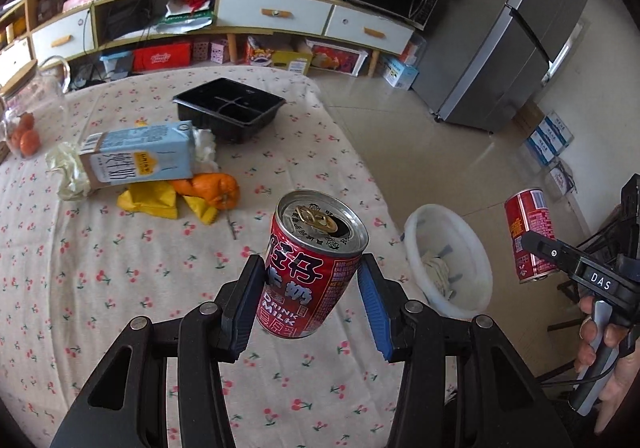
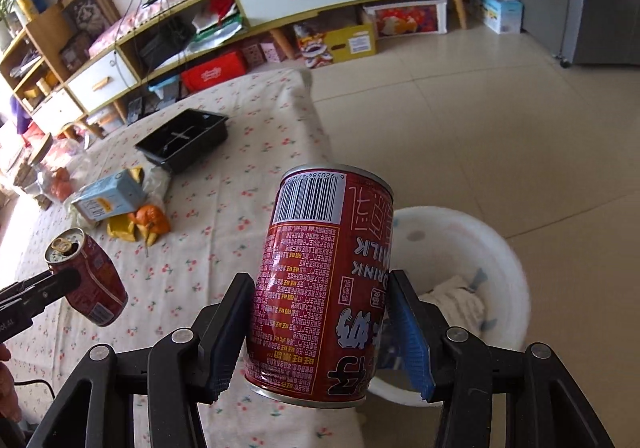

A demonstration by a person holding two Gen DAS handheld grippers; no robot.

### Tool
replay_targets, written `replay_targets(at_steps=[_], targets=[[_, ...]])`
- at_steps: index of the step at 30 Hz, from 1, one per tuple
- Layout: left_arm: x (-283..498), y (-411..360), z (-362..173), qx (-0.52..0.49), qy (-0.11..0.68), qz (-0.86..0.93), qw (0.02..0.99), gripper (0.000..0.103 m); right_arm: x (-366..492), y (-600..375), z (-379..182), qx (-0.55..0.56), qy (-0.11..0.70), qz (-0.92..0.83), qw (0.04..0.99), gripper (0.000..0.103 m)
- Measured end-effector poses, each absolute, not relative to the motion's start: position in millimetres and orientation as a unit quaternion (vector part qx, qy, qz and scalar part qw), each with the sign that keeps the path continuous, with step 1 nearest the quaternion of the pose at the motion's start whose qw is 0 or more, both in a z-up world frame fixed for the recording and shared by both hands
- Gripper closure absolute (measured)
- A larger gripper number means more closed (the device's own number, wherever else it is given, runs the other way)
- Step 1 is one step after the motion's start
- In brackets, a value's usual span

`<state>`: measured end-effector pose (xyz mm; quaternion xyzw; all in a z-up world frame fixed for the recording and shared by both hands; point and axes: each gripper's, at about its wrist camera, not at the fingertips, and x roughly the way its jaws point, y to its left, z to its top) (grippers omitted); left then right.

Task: Collect trash
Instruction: 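Carry the red can over the bucket and open the left gripper while the right gripper carries its can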

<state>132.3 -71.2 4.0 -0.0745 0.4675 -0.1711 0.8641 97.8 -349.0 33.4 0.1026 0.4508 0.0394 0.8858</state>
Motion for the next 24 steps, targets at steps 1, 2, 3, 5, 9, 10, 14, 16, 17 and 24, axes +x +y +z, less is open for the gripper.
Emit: replay_targets(at_steps=[1,2,3,5,9,10,14,16,17,24], targets=[[133,-86,3,-0.075,0.464,-0.183,0.863,0.052,96,-359,31,0.106,0.452,0.027,0.885,0.045],[134,-102,2,-0.074,0.461,-0.195,0.863,0.052,94,-370,29,0.113,0.455,0.019,0.883,0.045],[134,-117,1,-0.071,0.455,-0.207,0.863,0.052,92,-380,27,0.122,0.457,0.013,0.881,0.045],[133,-145,-1,-0.063,0.444,-0.230,0.864,0.052,87,-398,23,0.134,0.461,0.002,0.877,0.045],[136,-188,-9,-0.060,0.418,-0.258,0.869,0.052,75,-423,16,0.134,0.467,-0.021,0.874,0.045],[137,-195,-12,-0.063,0.413,-0.264,0.869,0.052,73,-428,15,0.133,0.469,-0.027,0.873,0.045],[140,-217,-23,-0.071,0.408,-0.285,0.864,0.052,63,-451,8,0.139,0.475,-0.041,0.868,0.044],[142,-225,-27,-0.068,0.410,-0.288,0.863,0.052,60,-458,7,0.136,0.478,-0.046,0.866,0.044],[143,-228,-29,-0.064,0.410,-0.289,0.863,0.052,59,-460,6,0.134,0.480,-0.049,0.866,0.044],[150,-234,-39,-0.050,0.416,-0.291,0.860,0.046,54,-474,3,0.134,0.484,-0.057,0.863,0.044]])
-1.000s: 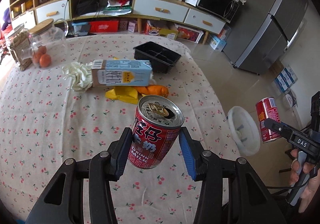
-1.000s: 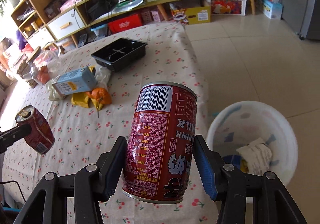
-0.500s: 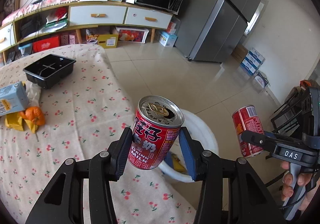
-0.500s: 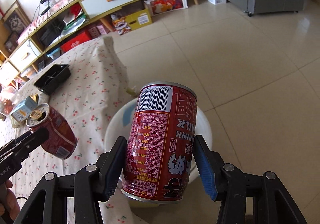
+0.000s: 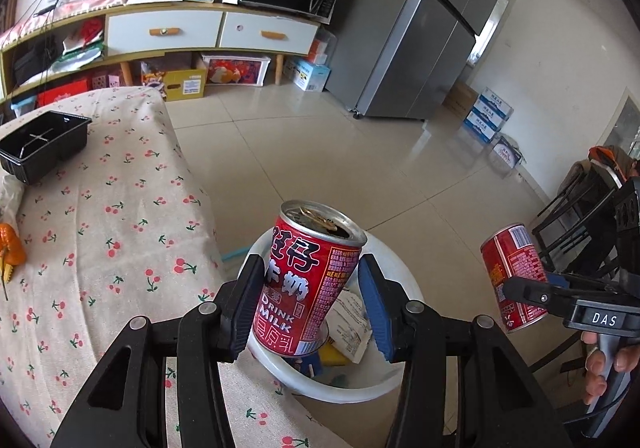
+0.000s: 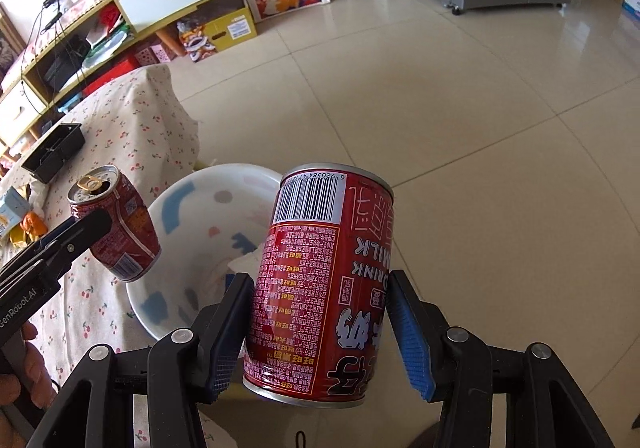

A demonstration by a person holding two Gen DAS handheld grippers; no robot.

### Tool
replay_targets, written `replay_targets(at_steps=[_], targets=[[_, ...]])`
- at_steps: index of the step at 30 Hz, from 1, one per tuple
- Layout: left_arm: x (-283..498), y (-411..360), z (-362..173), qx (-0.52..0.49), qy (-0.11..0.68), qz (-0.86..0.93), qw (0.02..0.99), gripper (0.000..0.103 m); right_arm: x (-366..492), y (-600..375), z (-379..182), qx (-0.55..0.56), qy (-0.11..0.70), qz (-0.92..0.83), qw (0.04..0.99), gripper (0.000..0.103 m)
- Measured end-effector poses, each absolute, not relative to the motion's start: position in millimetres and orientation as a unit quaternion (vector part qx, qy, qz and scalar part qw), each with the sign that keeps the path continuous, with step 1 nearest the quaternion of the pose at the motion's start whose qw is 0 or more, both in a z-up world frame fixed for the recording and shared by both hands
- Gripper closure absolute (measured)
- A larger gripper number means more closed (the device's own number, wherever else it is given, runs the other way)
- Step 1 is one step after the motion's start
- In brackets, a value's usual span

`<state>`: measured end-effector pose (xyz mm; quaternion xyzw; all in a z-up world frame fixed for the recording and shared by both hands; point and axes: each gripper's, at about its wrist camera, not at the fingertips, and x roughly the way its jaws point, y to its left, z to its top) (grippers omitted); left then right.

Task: Collect trash
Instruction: 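Carry the red can over the bucket and open the left gripper while the right gripper carries its can, then lower the red can into the bucket and open the right gripper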

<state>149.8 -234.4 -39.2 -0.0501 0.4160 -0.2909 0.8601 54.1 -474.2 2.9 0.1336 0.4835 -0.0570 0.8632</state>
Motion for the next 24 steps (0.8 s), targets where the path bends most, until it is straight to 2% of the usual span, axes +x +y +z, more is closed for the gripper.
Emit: replay_targets(at_steps=[1,2,3,6,11,17,24], targets=[[150,-235,-39,-0.047,0.421,-0.290,0.858,0.039,54,-475,3,0.134,0.484,-0.057,0.863,0.044],[149,-235,-38,-0.044,0.425,-0.284,0.859,0.026,55,-474,3,0.134,0.483,-0.057,0.863,0.044],[148,-233,-37,-0.040,0.424,-0.275,0.862,0.018,55,-475,3,0.135,0.483,-0.057,0.863,0.044],[145,-227,-36,-0.016,0.430,-0.244,0.869,0.010,56,-471,4,0.131,0.483,-0.056,0.864,0.044],[143,-206,-38,0.012,0.456,-0.207,0.866,0.008,63,-462,0,0.124,0.488,-0.052,0.863,0.044],[140,-166,-33,0.004,0.468,-0.185,0.864,0.003,74,-442,-3,0.109,0.495,-0.040,0.861,0.044],[136,-121,-26,-0.007,0.478,-0.155,0.865,0.002,91,-417,-10,0.092,0.505,-0.031,0.858,0.048]])
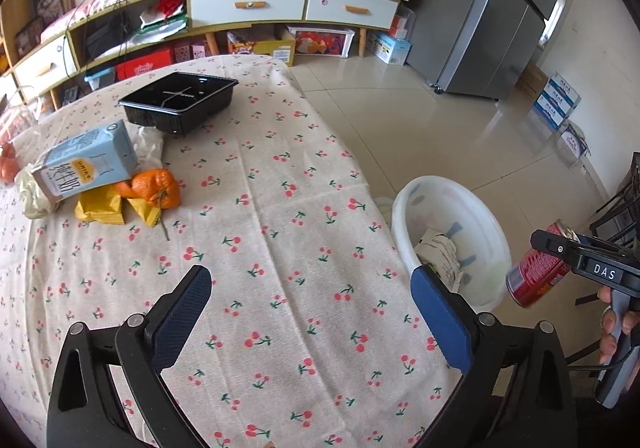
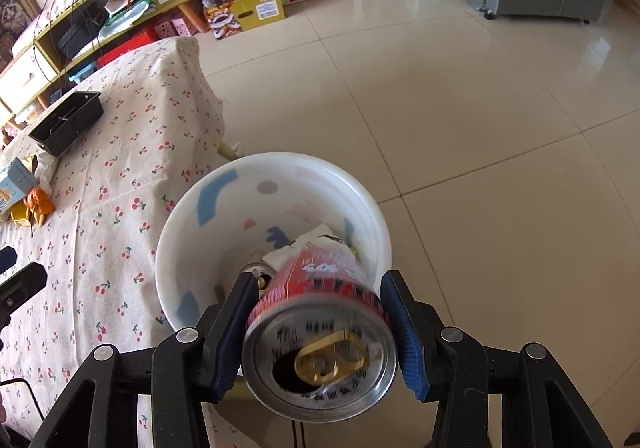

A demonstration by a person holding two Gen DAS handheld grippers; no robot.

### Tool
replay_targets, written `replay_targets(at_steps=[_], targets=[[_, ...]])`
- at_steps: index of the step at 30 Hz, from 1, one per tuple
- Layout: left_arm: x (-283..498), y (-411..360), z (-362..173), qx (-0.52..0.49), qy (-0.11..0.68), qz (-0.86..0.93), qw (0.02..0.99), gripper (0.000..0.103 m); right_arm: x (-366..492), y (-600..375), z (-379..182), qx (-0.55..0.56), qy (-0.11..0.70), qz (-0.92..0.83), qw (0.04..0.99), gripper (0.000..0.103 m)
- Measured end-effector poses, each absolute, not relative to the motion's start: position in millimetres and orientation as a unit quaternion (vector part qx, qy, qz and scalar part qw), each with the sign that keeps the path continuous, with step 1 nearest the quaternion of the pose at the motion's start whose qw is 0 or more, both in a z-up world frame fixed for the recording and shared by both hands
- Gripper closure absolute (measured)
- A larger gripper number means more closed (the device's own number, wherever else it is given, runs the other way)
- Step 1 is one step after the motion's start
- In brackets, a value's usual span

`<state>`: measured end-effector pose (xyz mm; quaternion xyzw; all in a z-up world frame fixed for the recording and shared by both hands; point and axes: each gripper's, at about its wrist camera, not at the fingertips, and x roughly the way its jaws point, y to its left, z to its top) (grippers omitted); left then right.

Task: Collect trash
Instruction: 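Lower the red can into the bucket and open the right gripper, then grasp the blue-and-white milk carton with the left gripper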

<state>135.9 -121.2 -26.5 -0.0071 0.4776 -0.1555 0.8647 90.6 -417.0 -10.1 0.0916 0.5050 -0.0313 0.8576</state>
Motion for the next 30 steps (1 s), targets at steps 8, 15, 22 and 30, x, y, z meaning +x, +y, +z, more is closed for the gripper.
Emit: replay_targets(at_steps=[8,15,22,30], targets=[[133,-79,-18,-0.027,0.481,-0.134,0.866,0.002,106,-395,-17,0.077,0.510,-0.032,0.856,0.048],[131,-54,-13,-0.037,0.480,-0.121,0.868,0.002,116,-385,-19,0.060,0.503,-0.039,0.861,0.048],[131,-33,-14,-0.037,0.491,-0.106,0.864,0.002,119,-369,-21,0.041,0.507,-0.030,0.861,0.036],[134,3,-13,-0.050,0.502,-0.081,0.860,0.002,120,-348,-23,0.033,0.518,-0.008,0.855,0.033]])
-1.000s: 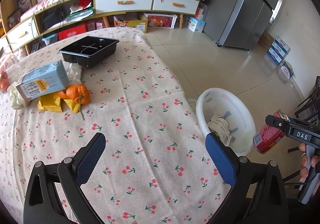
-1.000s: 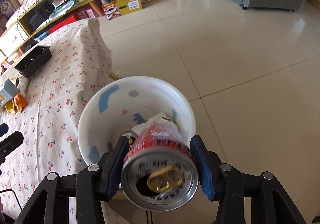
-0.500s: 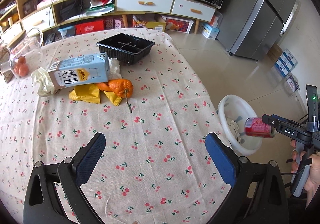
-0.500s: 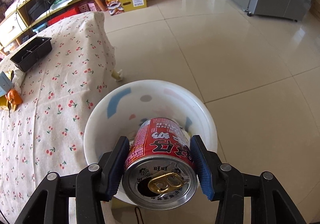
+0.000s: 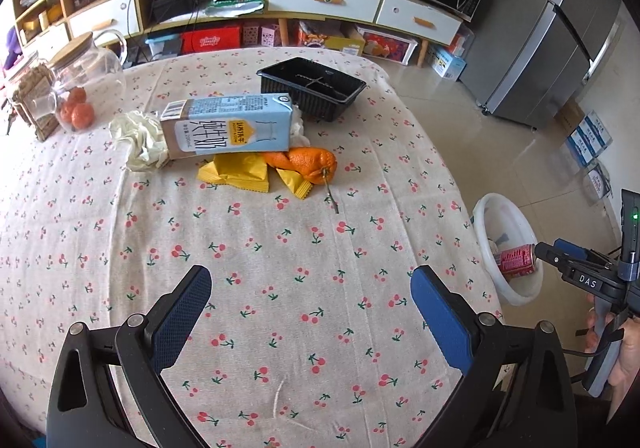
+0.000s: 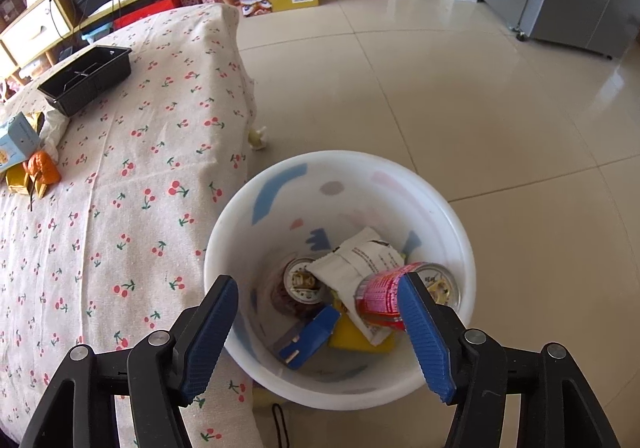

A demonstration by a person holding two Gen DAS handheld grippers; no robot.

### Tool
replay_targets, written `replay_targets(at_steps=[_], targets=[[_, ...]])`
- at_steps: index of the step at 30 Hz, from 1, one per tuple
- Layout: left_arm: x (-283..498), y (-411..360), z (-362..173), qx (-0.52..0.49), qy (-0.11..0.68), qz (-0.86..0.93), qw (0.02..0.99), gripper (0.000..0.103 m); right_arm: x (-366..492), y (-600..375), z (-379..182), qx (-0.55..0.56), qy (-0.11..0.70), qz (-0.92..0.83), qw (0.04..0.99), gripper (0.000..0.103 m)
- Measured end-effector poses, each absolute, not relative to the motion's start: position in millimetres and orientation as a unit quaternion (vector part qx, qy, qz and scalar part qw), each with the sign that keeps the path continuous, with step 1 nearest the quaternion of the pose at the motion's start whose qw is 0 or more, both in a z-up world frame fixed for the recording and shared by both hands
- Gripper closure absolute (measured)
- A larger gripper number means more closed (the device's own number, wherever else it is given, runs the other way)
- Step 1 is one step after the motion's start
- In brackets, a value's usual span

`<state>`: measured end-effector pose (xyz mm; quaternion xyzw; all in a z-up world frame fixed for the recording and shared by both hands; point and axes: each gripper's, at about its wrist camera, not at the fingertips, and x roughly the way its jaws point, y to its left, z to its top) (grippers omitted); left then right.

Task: Collect trash
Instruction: 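Grasp the blue-and-white milk carton with the left gripper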

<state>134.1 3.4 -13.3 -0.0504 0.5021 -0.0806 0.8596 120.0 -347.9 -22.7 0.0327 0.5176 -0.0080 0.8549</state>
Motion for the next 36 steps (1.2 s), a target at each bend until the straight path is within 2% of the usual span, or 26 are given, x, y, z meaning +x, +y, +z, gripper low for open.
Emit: replay_targets(at_steps=[10,18,24,36], targets=[[161,66,-28,-0.053,0.527,-0.010,0.848,0.002,129,-316,-17,0.037,0.516,0.025,0.856,0.029],[213,86,-10,-0.121,0.526,0.026,0.842,0.002,150,-297,-17,0.049,0.516,0.044,0.854,0.028],[267,85,-4,-0.215,0.526,0.061,0.820,0.002,159,-298,-16,0.060,0.519,0.050,0.851,0.028],[310,76,-54,-0.219,0.549,0.142,0.794,0.003,160,-320,-12,0.099,0.512,0.039,0.853,0.027]])
